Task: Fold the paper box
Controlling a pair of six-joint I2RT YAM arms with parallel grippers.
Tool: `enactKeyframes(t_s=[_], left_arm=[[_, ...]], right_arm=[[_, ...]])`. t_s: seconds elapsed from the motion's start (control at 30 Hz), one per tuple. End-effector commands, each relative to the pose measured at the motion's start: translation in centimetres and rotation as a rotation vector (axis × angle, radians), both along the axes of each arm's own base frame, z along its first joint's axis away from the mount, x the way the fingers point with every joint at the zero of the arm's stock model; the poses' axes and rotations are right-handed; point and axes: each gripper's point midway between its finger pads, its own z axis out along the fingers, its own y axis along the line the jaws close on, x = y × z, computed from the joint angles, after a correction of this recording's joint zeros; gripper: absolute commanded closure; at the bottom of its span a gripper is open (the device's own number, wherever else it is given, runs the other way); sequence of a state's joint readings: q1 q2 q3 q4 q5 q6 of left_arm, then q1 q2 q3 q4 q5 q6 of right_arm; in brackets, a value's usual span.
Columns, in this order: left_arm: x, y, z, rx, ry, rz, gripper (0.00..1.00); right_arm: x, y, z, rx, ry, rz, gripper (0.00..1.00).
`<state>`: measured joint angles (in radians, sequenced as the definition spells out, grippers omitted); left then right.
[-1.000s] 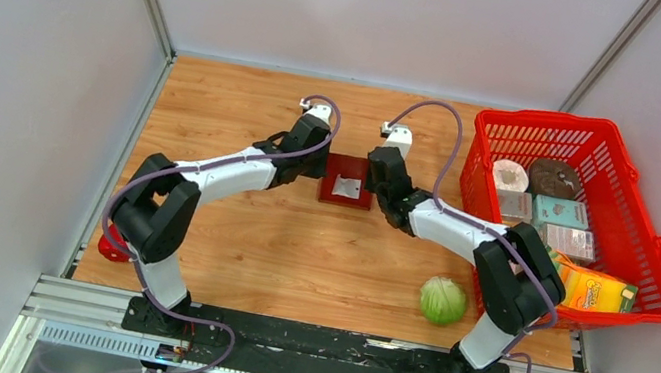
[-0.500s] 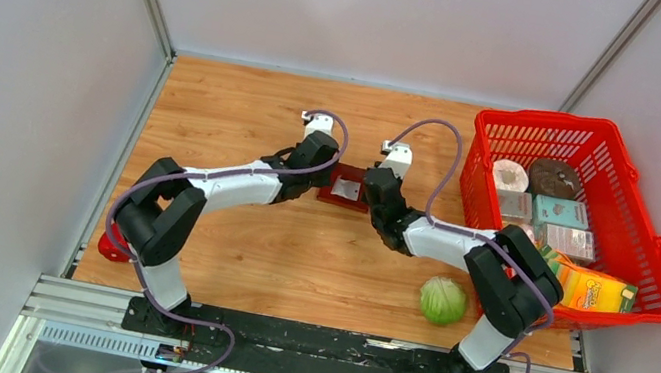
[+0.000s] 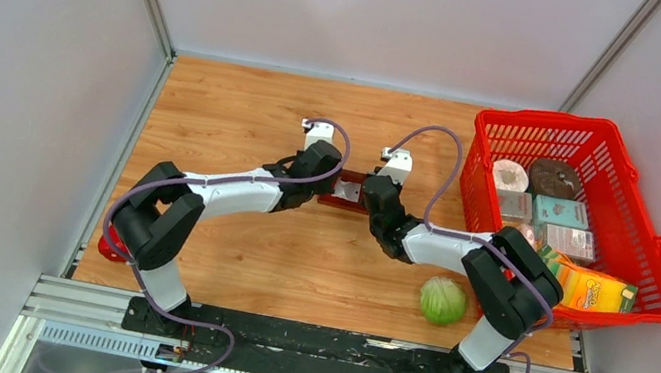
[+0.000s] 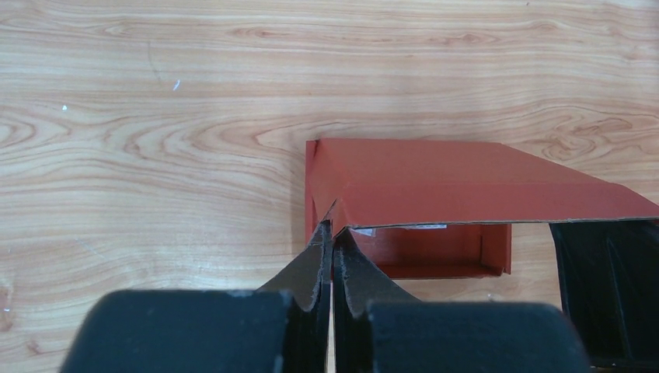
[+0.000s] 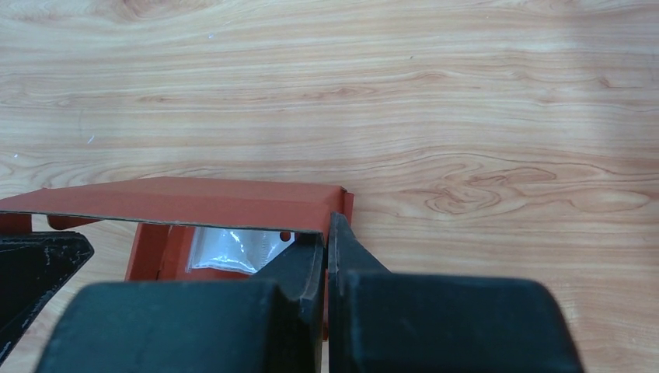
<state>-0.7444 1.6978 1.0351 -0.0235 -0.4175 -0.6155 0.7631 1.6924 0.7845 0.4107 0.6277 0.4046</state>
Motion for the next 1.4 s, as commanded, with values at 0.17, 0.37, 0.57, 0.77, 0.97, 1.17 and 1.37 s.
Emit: enactKeyframes(t_s=[0.17,0.37,0.57,0.77,0.97,1.17,1.37], left_arm=[[0.3,-2.1,3.2,-0.042,-0.039,-0.081,1.0],[0.0,-3.3,2.7,-0.071,-0.016,-0.132,1.0],[-0.6,-1.0,2.9,-0.05,0.001,-0.139,0.77],[-1.0,2.4,3.9,-0.118,-0.008,-0.229,0.44],[0.1,2.6,4.4,-0.072,0.003,-0.433,0.46],[0.9,0.0,4.1,-0.048,0.001,-0.653,0.45],[2.7,1.1,3.3,0.058,0.023,-0.607,0.45]], right_arm=[[0.7,0.6,2.3,0.042,-0.038,-0.03,1.0],[0.9,1.2,3.3,0.057,-0.037,-0.008,1.0],[1.2,0.8,3.1,0.026,-0.016,0.008,1.0],[1.2,0.9,3.1,-0.03,-0.015,0.086,1.0],[1.9,1.5,3.6,-0.033,0.002,0.194,1.0],[2.5,2.1,3.8,-0.026,0.045,0.293,1.0],[2.9,2.3,3.1,-0.021,0.073,0.321,1.0]])
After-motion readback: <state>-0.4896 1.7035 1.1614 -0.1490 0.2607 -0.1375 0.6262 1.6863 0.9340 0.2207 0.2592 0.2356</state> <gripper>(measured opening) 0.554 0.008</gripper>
